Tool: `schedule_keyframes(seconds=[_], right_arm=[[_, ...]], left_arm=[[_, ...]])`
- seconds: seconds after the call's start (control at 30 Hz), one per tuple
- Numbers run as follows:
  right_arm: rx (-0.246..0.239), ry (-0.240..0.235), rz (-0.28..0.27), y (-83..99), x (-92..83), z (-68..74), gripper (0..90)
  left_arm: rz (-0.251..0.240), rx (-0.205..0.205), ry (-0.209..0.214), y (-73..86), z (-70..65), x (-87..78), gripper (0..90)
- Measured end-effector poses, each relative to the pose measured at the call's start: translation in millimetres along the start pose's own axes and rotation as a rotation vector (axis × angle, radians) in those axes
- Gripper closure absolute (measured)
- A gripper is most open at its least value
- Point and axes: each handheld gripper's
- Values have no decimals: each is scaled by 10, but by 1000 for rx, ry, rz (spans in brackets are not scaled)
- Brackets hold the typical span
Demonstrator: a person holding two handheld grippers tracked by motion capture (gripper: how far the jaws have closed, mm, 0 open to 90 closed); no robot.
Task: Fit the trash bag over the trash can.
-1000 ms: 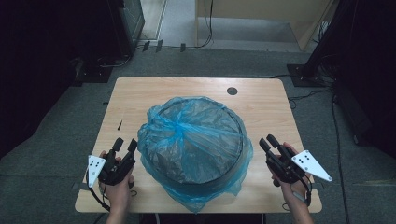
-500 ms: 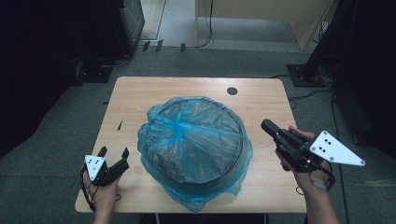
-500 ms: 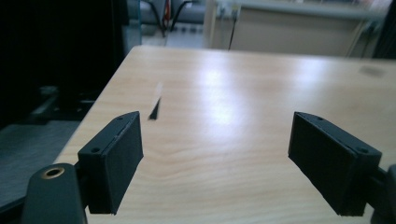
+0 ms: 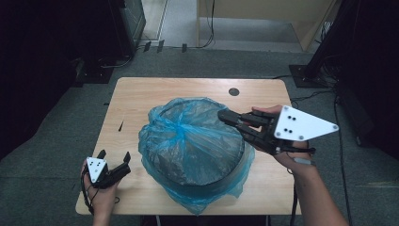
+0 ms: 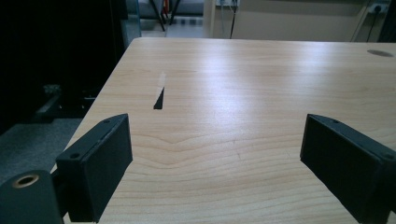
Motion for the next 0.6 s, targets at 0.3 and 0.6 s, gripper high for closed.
schedule_keyframes(seconds=[0.3, 0.6], right_arm=[[-73, -174, 68, 0, 393, 19, 900], [-193, -436, 298, 272, 845, 110, 900]], left_arm=[[-2, 3, 1, 1, -7, -3, 95], [-4, 1, 3, 2, -7, -3, 94]])
Point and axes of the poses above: each handheld gripper's, and its own axes: x roughly forward along the jaws, y roughly out of its underside, z roughly to its left, and after that the axes turned 3 degrees about -z, right-handed
